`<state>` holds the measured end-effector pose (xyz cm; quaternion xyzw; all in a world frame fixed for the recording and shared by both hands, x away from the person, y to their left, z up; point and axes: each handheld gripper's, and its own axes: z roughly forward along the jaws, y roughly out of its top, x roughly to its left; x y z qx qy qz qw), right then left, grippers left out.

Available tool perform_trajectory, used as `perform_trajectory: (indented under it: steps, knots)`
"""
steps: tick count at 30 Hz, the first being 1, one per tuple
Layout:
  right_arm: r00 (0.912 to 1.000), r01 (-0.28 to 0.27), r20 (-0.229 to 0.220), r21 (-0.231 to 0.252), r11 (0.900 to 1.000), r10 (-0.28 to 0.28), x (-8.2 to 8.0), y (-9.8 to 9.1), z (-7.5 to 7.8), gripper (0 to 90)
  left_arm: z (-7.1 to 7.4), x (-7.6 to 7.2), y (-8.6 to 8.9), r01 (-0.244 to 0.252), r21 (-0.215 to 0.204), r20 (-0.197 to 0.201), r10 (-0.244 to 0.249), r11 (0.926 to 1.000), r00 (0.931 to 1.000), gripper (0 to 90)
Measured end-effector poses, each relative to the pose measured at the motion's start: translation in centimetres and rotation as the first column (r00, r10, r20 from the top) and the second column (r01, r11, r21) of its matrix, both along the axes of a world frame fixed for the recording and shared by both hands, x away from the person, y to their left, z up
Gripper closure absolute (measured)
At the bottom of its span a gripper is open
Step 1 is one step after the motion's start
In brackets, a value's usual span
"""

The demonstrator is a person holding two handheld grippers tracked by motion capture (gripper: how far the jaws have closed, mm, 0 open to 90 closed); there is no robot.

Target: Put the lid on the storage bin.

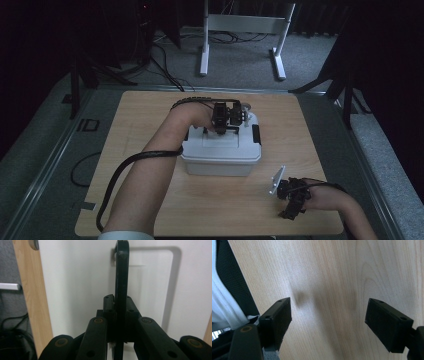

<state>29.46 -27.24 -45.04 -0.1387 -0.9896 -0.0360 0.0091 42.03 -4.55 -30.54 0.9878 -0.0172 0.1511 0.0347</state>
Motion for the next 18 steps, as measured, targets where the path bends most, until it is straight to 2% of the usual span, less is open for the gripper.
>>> perform_trajectory:
  steps: [5, 13, 14, 15, 17, 18]
  knots:
    - [1.0000, -0.002, -0.001, 0.003, 1.0000, 0.002, 0.0, 0.1, -0.1, 20.5, -0.8, 0.1, -0.4, 0.000, 0.003, -0.003, 0.000, 1.0000, 1.0000, 83.8]
    - [1.0000, 0.001, -0.007, 0.002, 1.0000, -0.001, 0.1, 0.0, -0.2, 20.5, -0.5, 0.3, 0.2, -0.017, -0.027, -0.021, 0.016, 0.9995, 0.9997, 81.1]
    - [1.0000, 0.001, -0.005, 0.002, 1.0000, -0.001, 0.1, 0.0, -0.1, 20.5, -0.3, 0.3, 0.3, -0.011, -0.041, -0.031, 0.010, 0.9991, 0.9995, 81.1]
    - [1.0000, 0.003, -0.002, 0.004, 1.0000, -0.003, 0.2, 0.0, -0.1, 20.5, -0.1, 0.2, 0.4, -0.014, -0.046, -0.024, 0.013, 0.9989, 0.9996, 78.3]
    - [1.0000, 0.004, 0.002, 0.006, 1.0000, -0.004, 0.2, 0.0, 0.0, 20.5, 0.2, 0.3, 0.6, -0.024, -0.053, -0.036, 0.022, 0.9983, 0.9991, 69.7]
    - [1.0000, 0.006, 0.006, 0.006, 1.0000, -0.006, 0.3, 0.0, 0.2, 20.5, 0.4, 0.2, 0.8, -0.030, -0.056, -0.028, 0.028, 0.9980, 0.9992, 68.5]
